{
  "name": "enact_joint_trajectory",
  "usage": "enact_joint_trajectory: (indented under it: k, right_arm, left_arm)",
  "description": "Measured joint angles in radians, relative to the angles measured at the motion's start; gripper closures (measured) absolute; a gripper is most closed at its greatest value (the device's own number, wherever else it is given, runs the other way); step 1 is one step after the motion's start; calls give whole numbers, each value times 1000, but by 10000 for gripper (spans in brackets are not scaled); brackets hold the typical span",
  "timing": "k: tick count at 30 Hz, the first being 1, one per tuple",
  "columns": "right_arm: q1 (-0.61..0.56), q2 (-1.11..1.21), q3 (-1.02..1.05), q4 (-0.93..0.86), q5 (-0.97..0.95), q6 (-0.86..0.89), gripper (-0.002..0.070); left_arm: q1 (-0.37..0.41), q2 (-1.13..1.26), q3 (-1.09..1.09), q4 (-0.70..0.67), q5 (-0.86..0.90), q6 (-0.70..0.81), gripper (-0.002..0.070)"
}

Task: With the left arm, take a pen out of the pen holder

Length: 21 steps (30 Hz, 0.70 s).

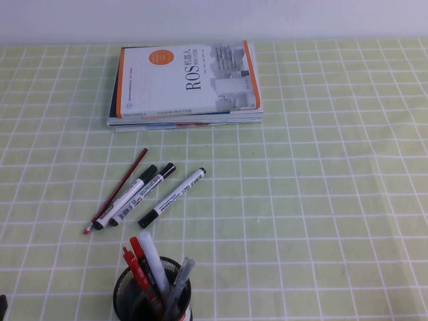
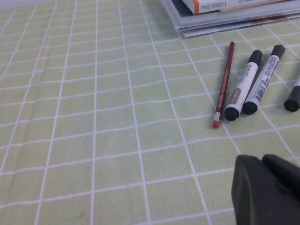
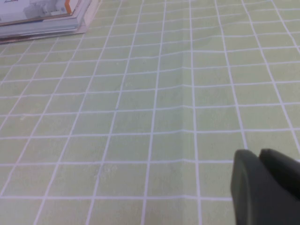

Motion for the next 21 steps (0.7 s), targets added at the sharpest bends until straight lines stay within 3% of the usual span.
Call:
enact_joint_trajectory:
  k: [21]
  right_arm:
    - [0, 0, 0, 0, 0, 0, 689]
  left_arm:
    - [0, 0, 0, -41, -43, -4, 676]
